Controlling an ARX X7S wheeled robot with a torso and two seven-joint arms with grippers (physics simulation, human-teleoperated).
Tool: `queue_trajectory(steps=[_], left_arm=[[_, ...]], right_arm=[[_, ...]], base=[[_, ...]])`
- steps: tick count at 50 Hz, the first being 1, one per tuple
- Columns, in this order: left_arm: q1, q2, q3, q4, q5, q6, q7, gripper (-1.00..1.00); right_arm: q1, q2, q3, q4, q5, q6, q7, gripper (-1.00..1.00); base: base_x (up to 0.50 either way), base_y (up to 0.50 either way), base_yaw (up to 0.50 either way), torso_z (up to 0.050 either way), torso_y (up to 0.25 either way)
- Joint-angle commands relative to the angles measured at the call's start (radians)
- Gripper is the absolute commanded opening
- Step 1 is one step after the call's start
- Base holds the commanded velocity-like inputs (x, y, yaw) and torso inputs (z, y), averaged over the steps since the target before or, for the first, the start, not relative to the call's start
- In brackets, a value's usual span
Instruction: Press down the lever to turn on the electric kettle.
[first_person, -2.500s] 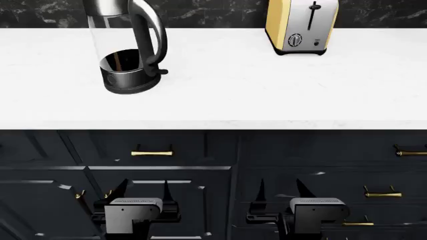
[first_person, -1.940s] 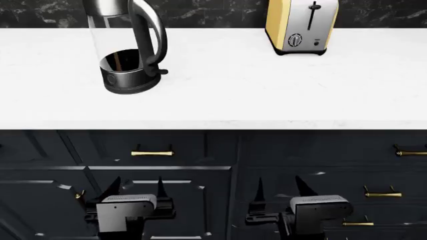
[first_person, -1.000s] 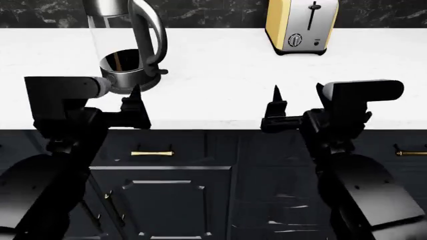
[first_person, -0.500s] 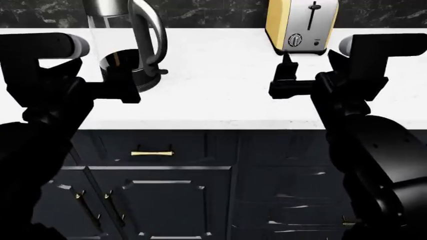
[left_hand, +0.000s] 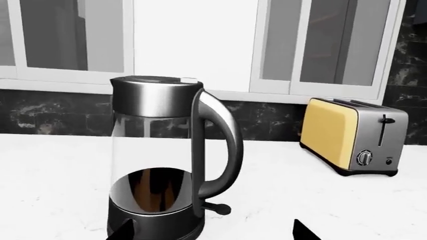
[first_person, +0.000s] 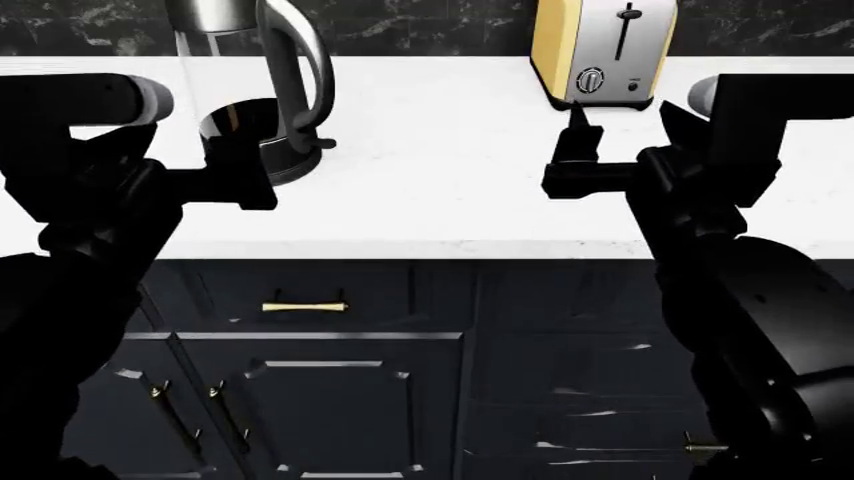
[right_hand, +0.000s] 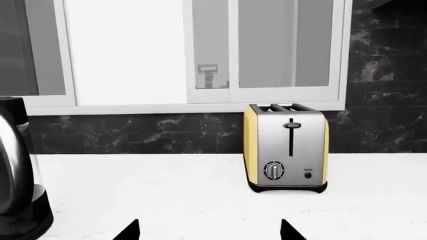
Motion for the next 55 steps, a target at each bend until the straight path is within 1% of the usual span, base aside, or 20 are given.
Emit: queue_trajectory(steps=[1,9,24,49,55], left_arm=[[0.01,-0.003,0.001,0.006,-0.005,0.01,-0.007,1.0],[0.015,0.003,-0.013,0.007,-0.025,0.003,0.001,1.0],[0.015,0.0,-0.004,-0.006,-0.027,0.02,-0.007,1.0],[0.016,-0.007,0.003,-0.011,-0.039,0.029,-0.019,1.0],[0.017,-0.008,0.004,-0.01,-0.044,0.029,-0.022,1.0]], right_arm=[[-0.009,0.002,0.003,-0.002,0.007,-0.008,0.003,1.0],[-0.013,0.009,-0.007,-0.002,0.009,-0.023,-0.001,1.0],[-0.021,0.017,-0.022,0.008,0.007,-0.043,0.001,1.0],[-0.02,0.023,-0.022,0.007,0.027,-0.032,0.009,1.0],[-0.019,0.024,-0.023,0.011,0.032,-0.029,0.011,1.0]], base=[[0.0,0.0,0.0,0.0,0.0],[0.0,0.0,0.0,0.0,0.0],[0.0,0.02,0.0,0.0,0.0],[0.0,0.48,0.0,0.0,0.0],[0.09,0.3,0.0,0.0,0.0]])
